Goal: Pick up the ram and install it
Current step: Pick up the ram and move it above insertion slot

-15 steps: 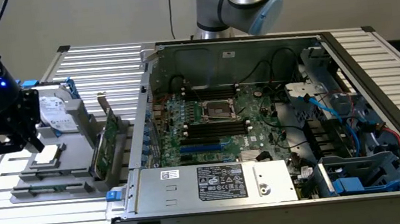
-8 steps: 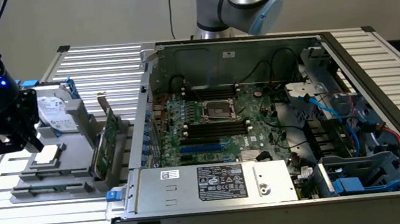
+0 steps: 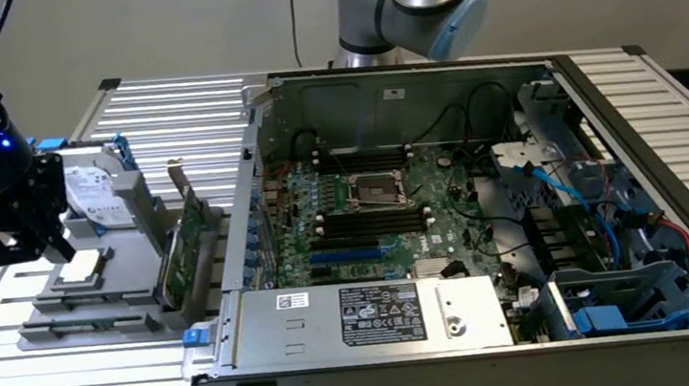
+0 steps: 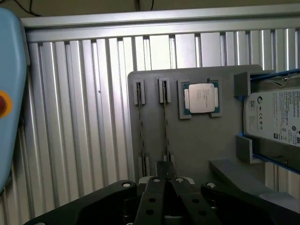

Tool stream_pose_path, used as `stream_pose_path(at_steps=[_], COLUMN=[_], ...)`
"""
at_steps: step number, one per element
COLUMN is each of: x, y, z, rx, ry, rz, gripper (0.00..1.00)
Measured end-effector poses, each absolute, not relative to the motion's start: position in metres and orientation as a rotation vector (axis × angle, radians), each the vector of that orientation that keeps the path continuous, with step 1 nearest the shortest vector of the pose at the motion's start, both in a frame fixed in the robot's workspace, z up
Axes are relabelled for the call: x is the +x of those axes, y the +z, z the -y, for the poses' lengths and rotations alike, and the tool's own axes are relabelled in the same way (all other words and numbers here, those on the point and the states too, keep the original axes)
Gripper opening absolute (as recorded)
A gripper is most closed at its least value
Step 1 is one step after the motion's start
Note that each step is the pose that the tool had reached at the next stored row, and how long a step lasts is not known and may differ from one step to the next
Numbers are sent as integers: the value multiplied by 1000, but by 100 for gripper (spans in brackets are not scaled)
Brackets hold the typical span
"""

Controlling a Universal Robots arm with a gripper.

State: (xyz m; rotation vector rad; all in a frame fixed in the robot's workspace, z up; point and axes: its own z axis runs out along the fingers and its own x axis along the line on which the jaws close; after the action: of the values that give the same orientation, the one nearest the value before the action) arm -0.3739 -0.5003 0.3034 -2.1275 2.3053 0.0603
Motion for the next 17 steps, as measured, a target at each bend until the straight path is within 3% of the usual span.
stream_pose_path(at_steps=[7, 17], x=[-374, -375], y=[300, 282], z=[501, 506], rx=[-2134, -2166], ry=[60, 61], rz=[-2299, -2270], gripper=[36, 36])
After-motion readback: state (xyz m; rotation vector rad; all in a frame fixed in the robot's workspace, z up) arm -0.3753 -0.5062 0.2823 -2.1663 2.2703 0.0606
